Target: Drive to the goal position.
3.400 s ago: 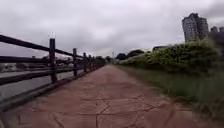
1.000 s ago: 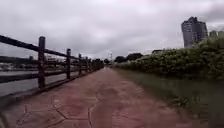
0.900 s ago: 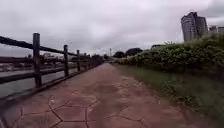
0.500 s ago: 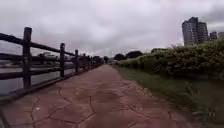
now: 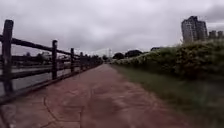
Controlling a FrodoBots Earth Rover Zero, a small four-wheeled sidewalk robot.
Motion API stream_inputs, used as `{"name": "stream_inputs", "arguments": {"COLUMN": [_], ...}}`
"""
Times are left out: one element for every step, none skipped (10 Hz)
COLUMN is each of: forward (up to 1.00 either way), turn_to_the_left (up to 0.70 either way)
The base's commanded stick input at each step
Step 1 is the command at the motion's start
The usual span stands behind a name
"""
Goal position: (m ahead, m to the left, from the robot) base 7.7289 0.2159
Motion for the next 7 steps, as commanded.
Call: {"name": "stream_inputs", "arguments": {"forward": [1.0,1.0,1.0,1.0,1.0,1.0,1.0], "turn_to_the_left": [0.0,0.0,0.0,0.0,0.0,0.0,0.0]}}
